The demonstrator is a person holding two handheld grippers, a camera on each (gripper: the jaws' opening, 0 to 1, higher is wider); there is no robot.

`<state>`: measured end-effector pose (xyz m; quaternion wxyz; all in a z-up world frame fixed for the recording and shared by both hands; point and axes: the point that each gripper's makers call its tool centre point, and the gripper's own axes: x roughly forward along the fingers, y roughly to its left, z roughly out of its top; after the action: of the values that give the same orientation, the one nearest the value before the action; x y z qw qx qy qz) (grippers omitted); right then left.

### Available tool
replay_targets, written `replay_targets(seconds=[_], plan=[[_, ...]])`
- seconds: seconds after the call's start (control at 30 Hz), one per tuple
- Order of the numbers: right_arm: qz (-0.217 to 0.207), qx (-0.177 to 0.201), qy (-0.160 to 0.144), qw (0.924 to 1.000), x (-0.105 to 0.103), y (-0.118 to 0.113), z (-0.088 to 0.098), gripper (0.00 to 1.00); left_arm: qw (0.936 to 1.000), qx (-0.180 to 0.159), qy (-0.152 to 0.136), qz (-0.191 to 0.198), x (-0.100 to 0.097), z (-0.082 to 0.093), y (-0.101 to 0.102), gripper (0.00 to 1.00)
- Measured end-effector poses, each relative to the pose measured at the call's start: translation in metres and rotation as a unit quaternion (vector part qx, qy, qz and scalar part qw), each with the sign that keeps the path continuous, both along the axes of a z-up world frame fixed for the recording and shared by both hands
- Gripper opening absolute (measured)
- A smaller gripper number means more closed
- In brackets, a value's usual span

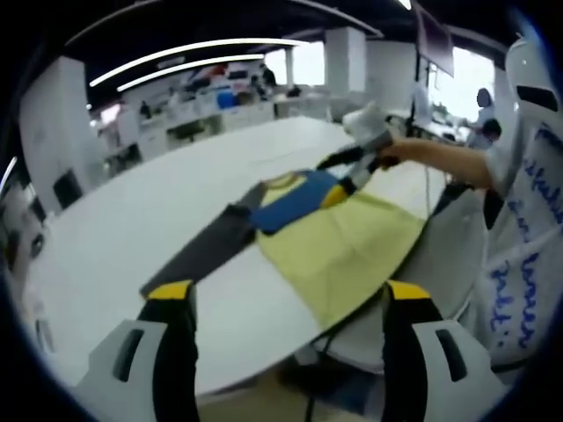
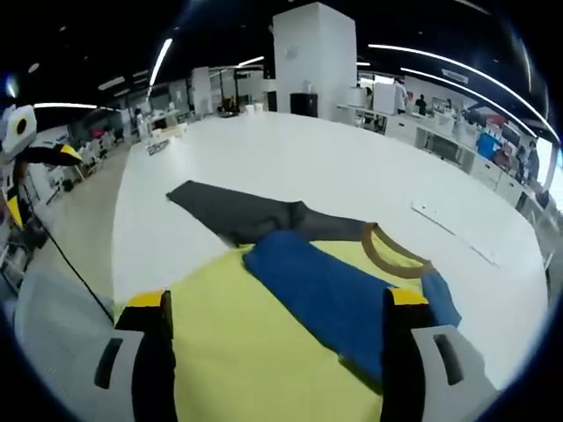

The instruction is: Fold the garment on the visible template until the final outline fits inside the template.

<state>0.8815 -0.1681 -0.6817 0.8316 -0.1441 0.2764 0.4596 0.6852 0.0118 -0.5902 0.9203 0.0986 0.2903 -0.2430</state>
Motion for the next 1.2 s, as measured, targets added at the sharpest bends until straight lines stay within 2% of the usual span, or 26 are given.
replay_targets(seconds=[0.1, 0.43, 0.83, 0.97, 1.2], plan=[[-0.005, 0.011, 0.005, 0.9999, -0.004, -0.006, 0.003, 1.00, 1.0000, 0.001, -0.002, -0.001, 0.000, 0.001, -0.002, 0.83], [-0.015, 0.023, -0.018, 0.9995, -0.011, -0.036, 0.025, 1.00, 1.0000, 0.008, -0.003, -0.005, 0.003, 0.002, -0.009, 0.83], [-0.020, 0.005, -0.023, 0.9995, -0.037, -0.068, 0.037, 1.00, 0.9999, 0.010, -0.002, -0.014, 0.004, 0.001, -0.019, 0.83], [-0.025, 0.005, -0.030, 0.9992, -0.039, -0.079, 0.043, 1.00, 0.9998, 0.009, -0.002, -0.015, 0.004, 0.001, -0.021, 0.83], [-0.019, -0.005, -0.045, 0.9988, -0.056, -0.087, 0.055, 1.00, 0.9998, 0.011, -0.003, -0.015, 0.004, 0.002, -0.024, 0.83]])
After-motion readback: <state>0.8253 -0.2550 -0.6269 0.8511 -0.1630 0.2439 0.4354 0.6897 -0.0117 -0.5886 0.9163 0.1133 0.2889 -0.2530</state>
